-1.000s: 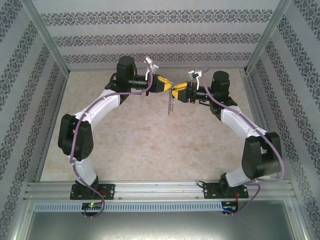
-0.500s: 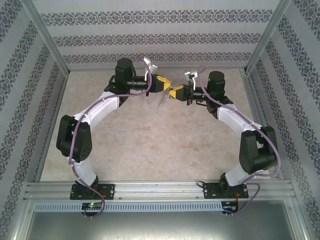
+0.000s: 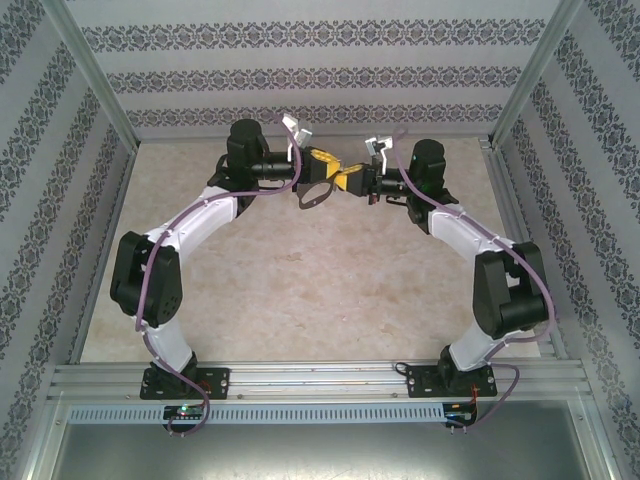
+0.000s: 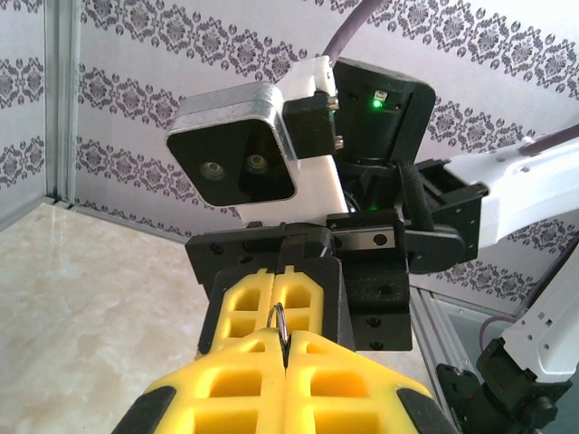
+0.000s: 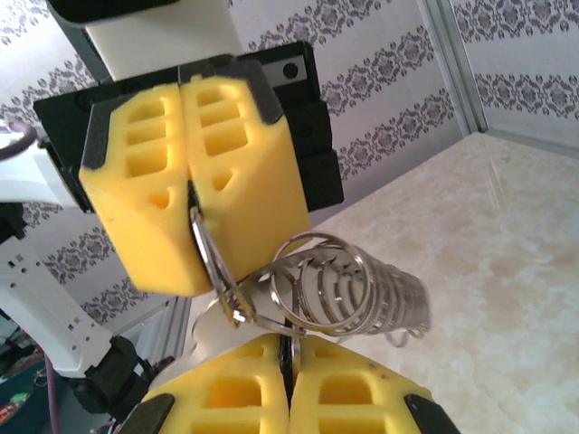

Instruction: Put the keys on the keyring

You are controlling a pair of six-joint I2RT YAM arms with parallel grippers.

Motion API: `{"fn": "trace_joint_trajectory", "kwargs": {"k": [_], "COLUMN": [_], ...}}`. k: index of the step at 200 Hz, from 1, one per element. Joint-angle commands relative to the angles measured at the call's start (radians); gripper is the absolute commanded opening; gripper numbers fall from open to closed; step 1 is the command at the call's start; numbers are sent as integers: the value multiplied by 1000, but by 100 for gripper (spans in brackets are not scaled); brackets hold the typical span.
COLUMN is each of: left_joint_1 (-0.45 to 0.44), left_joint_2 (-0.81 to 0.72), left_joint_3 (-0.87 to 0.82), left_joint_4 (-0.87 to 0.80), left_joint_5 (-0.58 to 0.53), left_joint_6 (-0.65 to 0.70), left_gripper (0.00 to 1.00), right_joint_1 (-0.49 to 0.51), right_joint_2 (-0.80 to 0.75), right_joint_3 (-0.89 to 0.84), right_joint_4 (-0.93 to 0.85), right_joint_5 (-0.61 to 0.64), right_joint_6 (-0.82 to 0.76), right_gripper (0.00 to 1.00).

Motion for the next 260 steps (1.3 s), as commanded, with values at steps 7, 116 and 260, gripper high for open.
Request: {"fn": "trace_joint_trajectory", "kwargs": {"k": [7,116,260], "left_joint_1": [-23,-23,-22], "left_joint_2": [-34,-32,-23], "left_joint_3": [-30,-64,-99], "left_joint_4": [150,234,356], "left_joint_5": [31,-37,-151], "left_joint_6": [-74,-111,-253], "left_gripper": [0,0,0], "right_joint_1": [19,-143,-1], "right_joint_2": [80,-177,-63], "right_joint_3": [29,-201,-162], "right_joint_4": [250,157,538], "right_joint_5": [12,80,370], "right_joint_6": [172,118,391], "right_gripper": [0,44,42]}}
